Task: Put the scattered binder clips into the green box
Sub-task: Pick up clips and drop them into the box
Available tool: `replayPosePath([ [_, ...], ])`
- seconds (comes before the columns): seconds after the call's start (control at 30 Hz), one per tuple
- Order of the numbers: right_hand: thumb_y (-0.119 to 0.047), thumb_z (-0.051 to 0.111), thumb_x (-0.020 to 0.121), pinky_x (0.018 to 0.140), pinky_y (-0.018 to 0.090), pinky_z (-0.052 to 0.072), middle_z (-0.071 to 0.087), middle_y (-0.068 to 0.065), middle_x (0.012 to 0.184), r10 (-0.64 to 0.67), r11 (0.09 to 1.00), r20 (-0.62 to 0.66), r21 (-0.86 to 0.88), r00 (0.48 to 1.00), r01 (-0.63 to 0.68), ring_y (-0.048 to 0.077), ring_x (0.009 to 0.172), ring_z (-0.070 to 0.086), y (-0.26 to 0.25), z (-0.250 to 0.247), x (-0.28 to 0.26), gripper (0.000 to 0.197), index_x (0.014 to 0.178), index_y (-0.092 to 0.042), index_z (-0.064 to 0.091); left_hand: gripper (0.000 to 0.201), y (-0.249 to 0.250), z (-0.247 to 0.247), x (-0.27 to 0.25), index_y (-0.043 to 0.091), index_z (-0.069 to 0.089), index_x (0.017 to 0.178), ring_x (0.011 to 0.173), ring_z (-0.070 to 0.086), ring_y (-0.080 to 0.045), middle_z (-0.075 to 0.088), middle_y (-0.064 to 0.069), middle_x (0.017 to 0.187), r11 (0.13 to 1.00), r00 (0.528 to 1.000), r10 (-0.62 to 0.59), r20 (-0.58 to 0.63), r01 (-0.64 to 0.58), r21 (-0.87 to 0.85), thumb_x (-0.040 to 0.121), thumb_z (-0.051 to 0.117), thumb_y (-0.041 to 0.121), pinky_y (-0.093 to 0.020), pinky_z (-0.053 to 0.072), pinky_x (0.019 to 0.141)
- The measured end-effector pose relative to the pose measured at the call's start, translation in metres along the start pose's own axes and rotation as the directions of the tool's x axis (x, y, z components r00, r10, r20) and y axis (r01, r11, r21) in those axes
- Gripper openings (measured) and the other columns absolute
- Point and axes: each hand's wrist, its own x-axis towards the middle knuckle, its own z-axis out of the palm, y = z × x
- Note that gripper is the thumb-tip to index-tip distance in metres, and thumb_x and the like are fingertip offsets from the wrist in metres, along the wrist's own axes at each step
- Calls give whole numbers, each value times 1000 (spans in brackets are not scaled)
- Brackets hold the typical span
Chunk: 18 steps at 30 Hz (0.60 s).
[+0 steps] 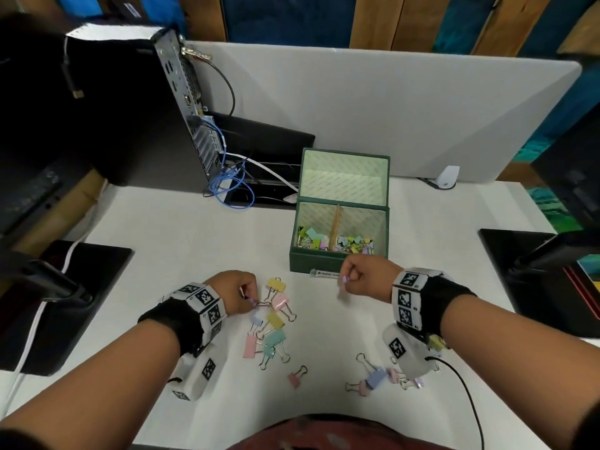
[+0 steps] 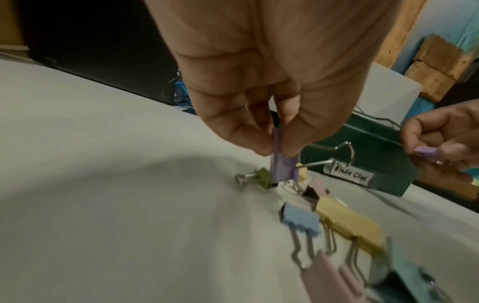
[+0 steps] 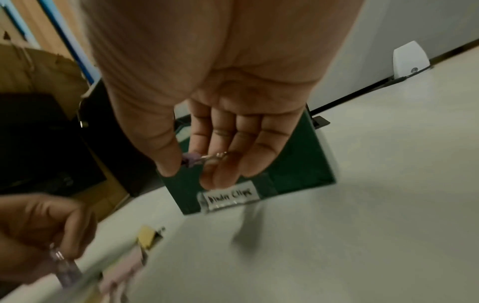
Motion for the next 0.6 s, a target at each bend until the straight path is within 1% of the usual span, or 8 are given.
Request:
replayPosePath([
  [0.1,-19,68,80,58,19,42,55,-10,77,-10,996,-60,93,998,16,7,62,50,-13,-10,3,15,85,-25,55,29,3,-9,-1,29,52,62,63,53,-10,61,5,75,995,998,-8,-59,2,-99,78,65,7,-19,43,63],
  [0.17,-19,69,81,59,19,43,58,-7,85,10,987,-98,158,995,5,7,64,53,-19,-17,5,18,87,-28,54,23,11,-16,-3,24,57,67,61,53,-14,59,3,72,975,992,-33,-122,5,-220,80,63,6,-24,45,61],
  [0.23,-15,67,83,62,23,49,59,-4,81,45,958,-135,285,990,-5,10,64,57,-21,-24,6,20,86,-29,54,16,22,-25,-4,18,59,75,60,53,-14,58,2,70,929,983,-63,-175,-6,-369,83,58,3,-23,46,56],
  [0.33,-3,62,84,64,24,54,62,2,74,107,885,-211,465,972,4,13,62,60,-19,-33,9,24,86,-26,54,19,40,-40,3,16,57,77,58,54,-11,64,5,59,856,972,-100,-214,-25,-516,87,50,2,-19,47,54],
  [0.43,2,61,83,77,36,57,64,7,77,218,824,-226,564,949,-55,20,69,63,-9,-37,14,26,85,-23,54,21,60,-51,14,16,54,75,51,53,-11,65,4,47,771,971,-142,-191,-12,-637,88,48,0,-19,48,55],
  [0.5,-4,67,78,90,44,54,67,9,89,278,837,-236,536,931,-114,26,84,67,3,-37,18,27,85,-28,57,22,74,-55,22,16,53,74,51,52,-14,66,0,53,748,973,-143,-179,-12,-664,89,49,1,-22,50,60],
  [0.53,-8,69,75,93,44,52,68,10,99,301,845,-234,515,925,-145,27,92,67,8,-37,21,28,88,-29,57,22,80,-56,27,17,53,74,52,53,-14,66,-2,56,748,974,-142,-177,-12,-664,89,50,2,-23,50,63],
  [0.6,-7,67,78,94,36,51,65,10,114,328,858,-209,473,921,-198,24,101,63,9,-38,19,35,105,-26,56,21,91,-56,33,17,53,74,56,55,-15,67,-5,63,755,975,-127,-184,-25,-655,90,51,3,-24,51,66],
])
